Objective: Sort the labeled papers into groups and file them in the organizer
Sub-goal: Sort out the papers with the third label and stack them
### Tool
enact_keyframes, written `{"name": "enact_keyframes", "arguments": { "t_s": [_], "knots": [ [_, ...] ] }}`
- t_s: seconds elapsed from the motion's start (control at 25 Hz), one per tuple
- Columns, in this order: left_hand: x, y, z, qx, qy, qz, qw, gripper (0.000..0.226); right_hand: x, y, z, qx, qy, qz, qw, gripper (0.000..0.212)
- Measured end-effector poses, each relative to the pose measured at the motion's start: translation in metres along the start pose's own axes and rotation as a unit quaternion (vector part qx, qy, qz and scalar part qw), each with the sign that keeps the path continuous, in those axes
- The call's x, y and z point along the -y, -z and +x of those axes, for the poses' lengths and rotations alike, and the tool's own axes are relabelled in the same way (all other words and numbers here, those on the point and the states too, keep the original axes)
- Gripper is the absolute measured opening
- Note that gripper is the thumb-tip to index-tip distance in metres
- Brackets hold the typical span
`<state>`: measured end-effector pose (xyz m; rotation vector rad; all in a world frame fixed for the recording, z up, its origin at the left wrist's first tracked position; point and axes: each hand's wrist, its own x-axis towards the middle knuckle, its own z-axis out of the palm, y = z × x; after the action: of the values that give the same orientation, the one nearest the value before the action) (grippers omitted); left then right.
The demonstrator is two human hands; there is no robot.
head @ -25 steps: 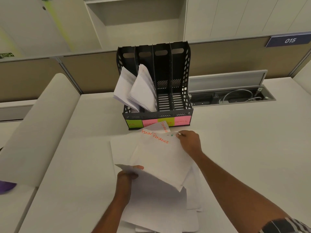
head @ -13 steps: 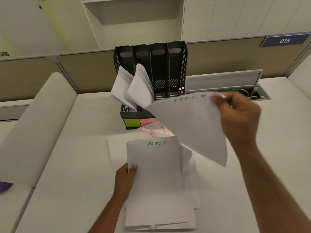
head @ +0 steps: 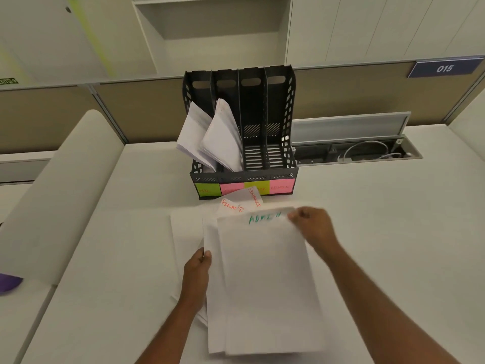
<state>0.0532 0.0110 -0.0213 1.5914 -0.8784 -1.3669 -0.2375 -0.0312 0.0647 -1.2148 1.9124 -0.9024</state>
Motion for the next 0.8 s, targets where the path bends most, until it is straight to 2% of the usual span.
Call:
{"name": "enact_keyframes", "arguments": {
  "t_s": [0.08,0.2,0.24,0.28,0.36,0.4,0.48,0.56,0.64,0.72,0.8],
  "knots": [
    [0.003,0.001,0.000,0.031,0.021,-0.021,0.999,0.026,-0.021,-0.034,-0.010,0.027,-0.025,-0.048,0.998,0.033],
    [0.006,0.001,0.000,0.029,-0.002,0.047,0.998,0.019,-0.036,-0.059,-0.019,0.073,-0.066,0.000,0.995,0.025],
    [0.006,0.002,0.000,0.016,-0.008,0.075,0.997,0.025,-0.038,-0.058,-0.017,0.052,-0.075,0.000,0.996,0.021],
    [0.006,0.003,0.001,0.004,-0.006,0.084,0.996,0.031,-0.041,-0.055,-0.010,-0.003,-0.083,-0.023,0.996,0.026],
    [0.009,0.008,0.004,-0.014,0.011,0.084,0.996,0.035,-0.048,-0.040,0.004,-0.109,-0.121,-0.069,0.984,0.045],
    [0.010,0.011,0.006,-0.019,0.019,0.086,0.996,0.034,-0.050,-0.035,0.011,-0.116,-0.145,-0.073,0.980,0.050],
    [0.012,0.013,0.009,-0.023,0.029,0.089,0.995,0.032,-0.052,-0.032,0.021,-0.057,-0.162,-0.047,0.984,0.048],
    [0.011,0.013,0.010,-0.025,0.030,0.085,0.996,0.031,-0.050,-0.036,0.029,-0.005,-0.160,-0.007,0.987,0.032],
    [0.012,0.014,0.010,-0.029,0.030,0.079,0.996,0.032,-0.045,-0.038,0.027,0.002,-0.118,-0.016,0.993,0.016],
    [0.014,0.017,0.011,-0.033,0.031,0.075,0.996,0.030,-0.037,-0.029,0.019,-0.084,-0.059,-0.069,0.992,0.024],
    [0.016,0.020,0.011,-0.039,0.030,0.070,0.996,0.032,-0.020,-0.007,0.009,-0.206,0.019,-0.064,0.976,0.022]
  ]
}}
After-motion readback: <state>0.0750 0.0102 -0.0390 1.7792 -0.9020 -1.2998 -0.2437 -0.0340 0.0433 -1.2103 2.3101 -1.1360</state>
